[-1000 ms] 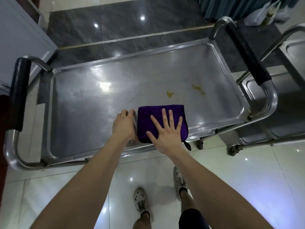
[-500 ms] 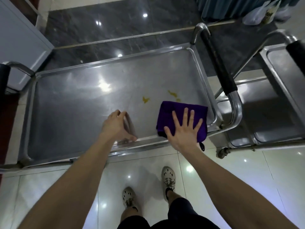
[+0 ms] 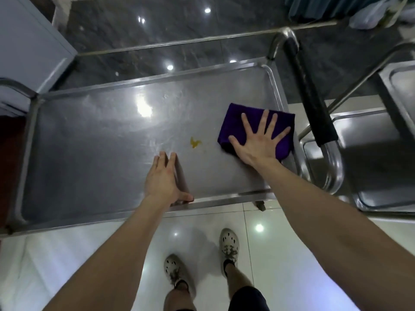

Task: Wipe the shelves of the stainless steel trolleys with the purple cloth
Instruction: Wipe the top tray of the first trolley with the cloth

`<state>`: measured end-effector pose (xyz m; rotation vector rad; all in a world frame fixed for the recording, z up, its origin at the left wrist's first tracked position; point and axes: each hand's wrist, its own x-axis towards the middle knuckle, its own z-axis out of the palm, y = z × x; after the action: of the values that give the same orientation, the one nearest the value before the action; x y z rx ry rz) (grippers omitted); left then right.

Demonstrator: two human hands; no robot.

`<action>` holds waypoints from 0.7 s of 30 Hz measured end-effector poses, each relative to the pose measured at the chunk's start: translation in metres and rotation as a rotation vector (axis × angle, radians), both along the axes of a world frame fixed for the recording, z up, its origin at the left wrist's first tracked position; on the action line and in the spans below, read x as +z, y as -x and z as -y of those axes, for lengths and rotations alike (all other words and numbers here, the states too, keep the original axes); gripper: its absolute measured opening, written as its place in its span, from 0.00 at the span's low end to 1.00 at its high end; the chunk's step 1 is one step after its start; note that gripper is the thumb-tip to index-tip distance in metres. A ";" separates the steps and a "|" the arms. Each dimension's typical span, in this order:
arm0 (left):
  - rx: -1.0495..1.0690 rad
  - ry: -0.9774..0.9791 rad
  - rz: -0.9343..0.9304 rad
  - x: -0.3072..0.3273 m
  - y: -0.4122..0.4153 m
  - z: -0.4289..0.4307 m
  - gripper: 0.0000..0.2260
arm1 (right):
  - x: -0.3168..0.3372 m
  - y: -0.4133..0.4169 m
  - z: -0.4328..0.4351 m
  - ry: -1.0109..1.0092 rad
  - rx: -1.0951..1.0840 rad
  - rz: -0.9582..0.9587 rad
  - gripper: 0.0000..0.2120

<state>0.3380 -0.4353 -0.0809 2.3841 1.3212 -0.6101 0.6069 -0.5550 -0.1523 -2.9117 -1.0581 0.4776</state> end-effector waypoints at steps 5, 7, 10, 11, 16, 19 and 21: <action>0.038 -0.002 -0.011 -0.004 0.004 -0.009 0.78 | -0.004 0.040 -0.058 -0.010 0.306 -0.012 0.44; 0.040 0.002 -0.014 -0.001 0.006 -0.009 0.78 | -0.006 0.067 -0.042 -0.022 0.526 0.008 0.43; 0.036 0.014 -0.021 0.005 0.009 -0.004 0.77 | -0.007 0.076 -0.009 -0.066 0.707 0.003 0.40; 0.031 0.021 -0.024 0.007 0.010 -0.003 0.77 | -0.006 0.069 -0.002 -0.078 0.719 -0.005 0.39; 0.004 0.037 -0.008 0.004 0.009 0.001 0.77 | 0.004 -0.015 -0.006 -0.034 0.326 0.018 0.36; 0.002 0.030 0.022 -0.002 0.007 0.005 0.78 | 0.014 -0.053 -0.051 0.012 0.049 -0.058 0.42; 0.011 0.035 0.048 -0.007 0.007 0.004 0.78 | 0.010 -0.037 -0.088 0.018 0.041 -0.080 0.44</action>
<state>0.3306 -0.4390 -0.0881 2.3471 1.2924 -0.5651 0.6437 -0.4670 -0.1421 -2.8644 -1.1101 0.6019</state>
